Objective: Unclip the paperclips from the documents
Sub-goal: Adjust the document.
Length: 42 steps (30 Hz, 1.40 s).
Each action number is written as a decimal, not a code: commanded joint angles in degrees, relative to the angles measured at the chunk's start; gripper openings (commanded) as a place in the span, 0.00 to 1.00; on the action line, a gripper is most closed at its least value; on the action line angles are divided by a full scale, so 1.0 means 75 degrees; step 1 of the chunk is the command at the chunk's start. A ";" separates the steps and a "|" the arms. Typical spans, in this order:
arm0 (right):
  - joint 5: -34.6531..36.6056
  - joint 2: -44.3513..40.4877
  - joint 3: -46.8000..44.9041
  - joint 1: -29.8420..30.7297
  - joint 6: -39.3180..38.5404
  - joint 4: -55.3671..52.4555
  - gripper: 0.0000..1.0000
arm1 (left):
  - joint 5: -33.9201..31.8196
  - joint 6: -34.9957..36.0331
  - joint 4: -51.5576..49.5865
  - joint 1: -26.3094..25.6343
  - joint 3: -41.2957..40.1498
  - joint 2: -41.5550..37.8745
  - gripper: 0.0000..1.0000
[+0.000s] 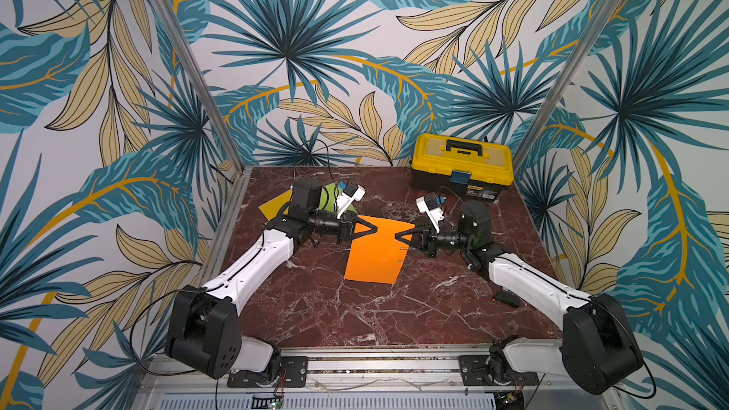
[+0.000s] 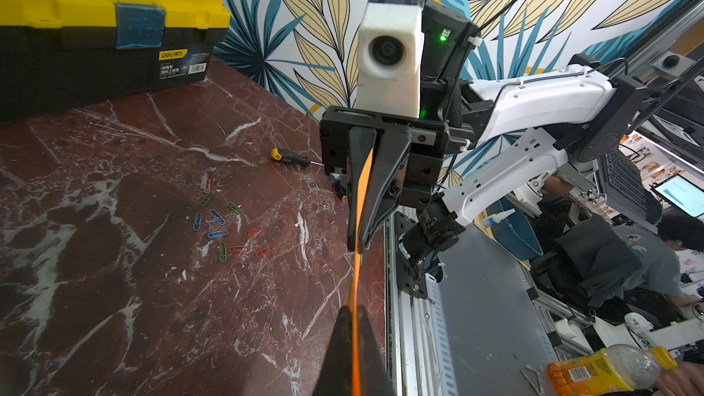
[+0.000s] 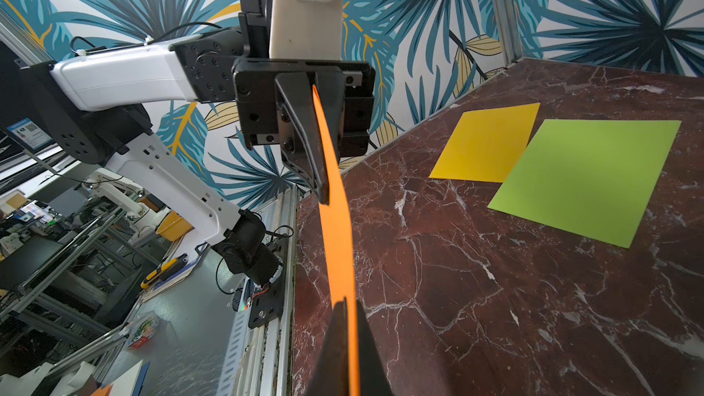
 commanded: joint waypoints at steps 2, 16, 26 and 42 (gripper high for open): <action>0.0219 -0.0082 0.0197 0.0027 -0.0104 -0.0258 0.00 | -0.0037 0.0030 0.0120 -0.0005 -0.0013 -0.0116 0.11; 0.0507 -0.0372 0.0365 -0.0105 -0.0268 -0.0614 0.00 | -0.0113 -0.0499 0.0542 0.0011 -0.0577 -0.0451 0.24; 0.0531 -0.0443 0.0443 -0.0146 -0.0244 -0.0649 0.00 | -0.0077 -0.0631 0.0634 0.0010 -0.0634 -0.0376 0.20; 0.0554 -0.0481 0.0663 -0.0190 -0.0617 -0.1377 0.18 | -0.0186 -0.0616 0.0631 0.0027 -0.0557 -0.0398 0.00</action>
